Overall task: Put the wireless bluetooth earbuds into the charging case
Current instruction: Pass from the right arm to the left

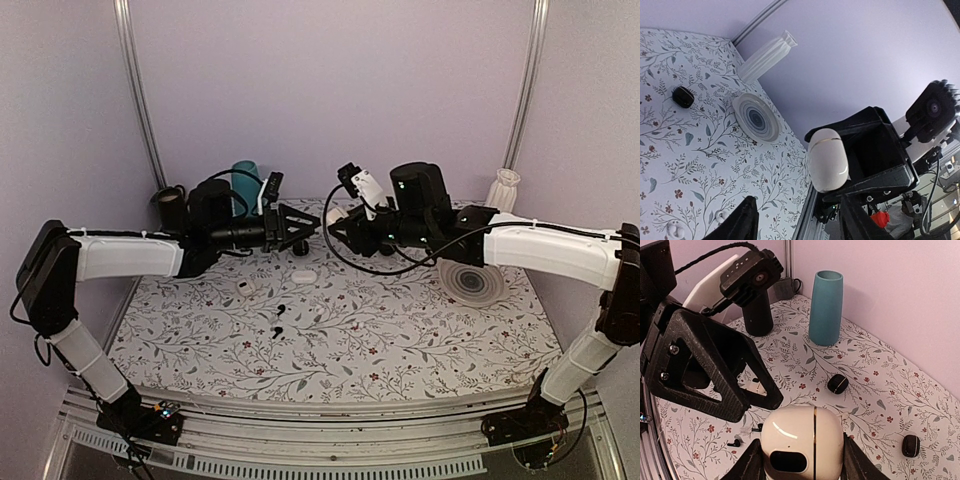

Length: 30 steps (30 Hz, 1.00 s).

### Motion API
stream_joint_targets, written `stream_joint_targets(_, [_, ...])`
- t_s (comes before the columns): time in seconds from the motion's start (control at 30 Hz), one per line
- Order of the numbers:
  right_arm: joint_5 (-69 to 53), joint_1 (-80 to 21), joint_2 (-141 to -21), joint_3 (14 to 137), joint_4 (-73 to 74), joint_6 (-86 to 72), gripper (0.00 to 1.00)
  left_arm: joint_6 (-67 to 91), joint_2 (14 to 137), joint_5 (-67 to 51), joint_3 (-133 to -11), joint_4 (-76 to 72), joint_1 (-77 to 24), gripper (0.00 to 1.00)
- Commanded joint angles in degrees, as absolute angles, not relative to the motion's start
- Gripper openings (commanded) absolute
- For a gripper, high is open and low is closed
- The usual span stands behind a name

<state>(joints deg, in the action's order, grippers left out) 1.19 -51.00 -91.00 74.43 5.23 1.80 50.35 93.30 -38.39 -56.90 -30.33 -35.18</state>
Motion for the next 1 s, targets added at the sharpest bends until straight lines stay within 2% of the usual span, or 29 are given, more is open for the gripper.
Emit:
stream_joint_targets(0.0, [-0.72, -51.54, -89.26, 73.5, 2.24, 3.72, 0.12, 51.69, 92.85, -40.3, -57.54, -33.14, -36.61, 0.56])
stream_joint_targets(0.27, [-0.14, -52.25, -90.61, 75.23, 3.97, 4.63, 0.12, 48.52, 93.43, -38.94, -60.45, -29.61, -38.27, 0.54])
stream_joint_targets(0.6, [0.15, -52.92, -91.76, 76.83, 5.66, 5.62, 0.12, 46.67, 95.34, -39.11, -63.7, -26.91, -38.93, 0.39])
stream_joint_targets(0.97, [0.7, -53.02, -93.25, 78.48, 7.19, 6.3, 0.12, 43.99, 95.82, -39.32, -65.51, -23.01, -39.37, 0.35])
